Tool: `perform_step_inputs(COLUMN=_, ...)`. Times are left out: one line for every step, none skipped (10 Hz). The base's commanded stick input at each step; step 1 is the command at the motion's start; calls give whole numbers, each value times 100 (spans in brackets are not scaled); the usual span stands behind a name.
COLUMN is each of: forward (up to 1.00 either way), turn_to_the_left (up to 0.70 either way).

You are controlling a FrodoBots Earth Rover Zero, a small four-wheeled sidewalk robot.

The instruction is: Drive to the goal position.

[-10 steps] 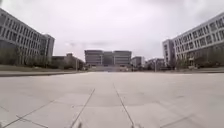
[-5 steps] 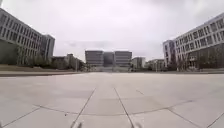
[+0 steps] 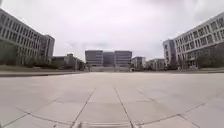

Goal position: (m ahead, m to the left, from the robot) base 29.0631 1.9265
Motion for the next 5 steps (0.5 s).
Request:
perform_step_inputs(forward=70, turn_to_the_left=0)
perform_step_inputs(forward=70, turn_to_the_left=0)
perform_step_inputs(forward=70, turn_to_the_left=0)
perform_step_inputs(forward=70, turn_to_the_left=0)
perform_step_inputs(forward=70, turn_to_the_left=0)
